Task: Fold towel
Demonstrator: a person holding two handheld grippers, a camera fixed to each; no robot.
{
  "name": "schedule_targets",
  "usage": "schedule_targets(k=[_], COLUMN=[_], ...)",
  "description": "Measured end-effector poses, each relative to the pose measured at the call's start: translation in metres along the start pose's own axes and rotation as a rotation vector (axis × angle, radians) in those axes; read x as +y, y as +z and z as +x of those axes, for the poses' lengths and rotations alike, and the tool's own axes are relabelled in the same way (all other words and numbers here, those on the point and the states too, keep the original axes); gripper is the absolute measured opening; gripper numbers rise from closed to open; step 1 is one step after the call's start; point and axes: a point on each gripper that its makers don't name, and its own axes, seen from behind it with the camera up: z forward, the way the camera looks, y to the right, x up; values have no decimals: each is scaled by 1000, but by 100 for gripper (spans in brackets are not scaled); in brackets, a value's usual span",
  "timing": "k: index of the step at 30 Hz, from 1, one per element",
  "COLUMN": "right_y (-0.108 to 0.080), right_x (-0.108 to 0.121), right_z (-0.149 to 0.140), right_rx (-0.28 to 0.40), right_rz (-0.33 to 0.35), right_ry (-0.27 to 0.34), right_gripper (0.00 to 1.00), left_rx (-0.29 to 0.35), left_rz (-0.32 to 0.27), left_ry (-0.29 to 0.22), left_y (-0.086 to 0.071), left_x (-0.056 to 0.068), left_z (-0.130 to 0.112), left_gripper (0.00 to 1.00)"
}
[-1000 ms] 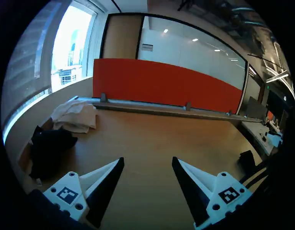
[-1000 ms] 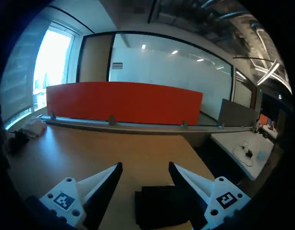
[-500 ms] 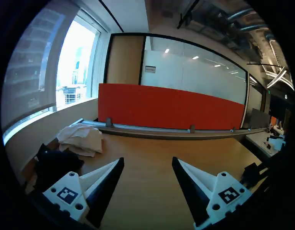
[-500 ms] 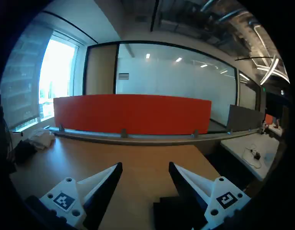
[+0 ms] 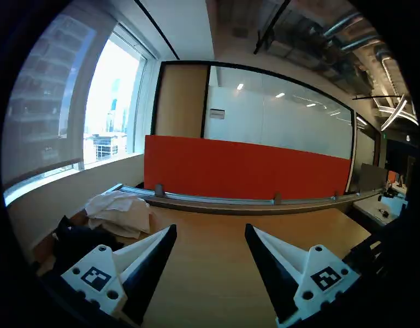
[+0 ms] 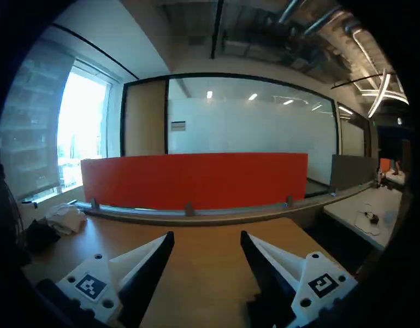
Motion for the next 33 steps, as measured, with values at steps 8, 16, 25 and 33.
schedule_targets(k=[8,16,25,33], right_y=[4,6,9,5], right_x=[-19,-35,-47,-49], right_z=[0,-5,-16,-34], right_rx=[30,35,58,59], right_rz=[2,12,8,-2], right_ry=[-21,-49,-60,-59], right_gripper=[94,94,94,94], left_rx=[28,42,76,79], left_rz=[18,18,16,17], left_ry=[-9,11,26,79], left_y=[-1,-2,0,3], left_x=[-7,-9,-11,-12], left_z=[2,-4,-21,-49], left_gripper=[92,92,92,92])
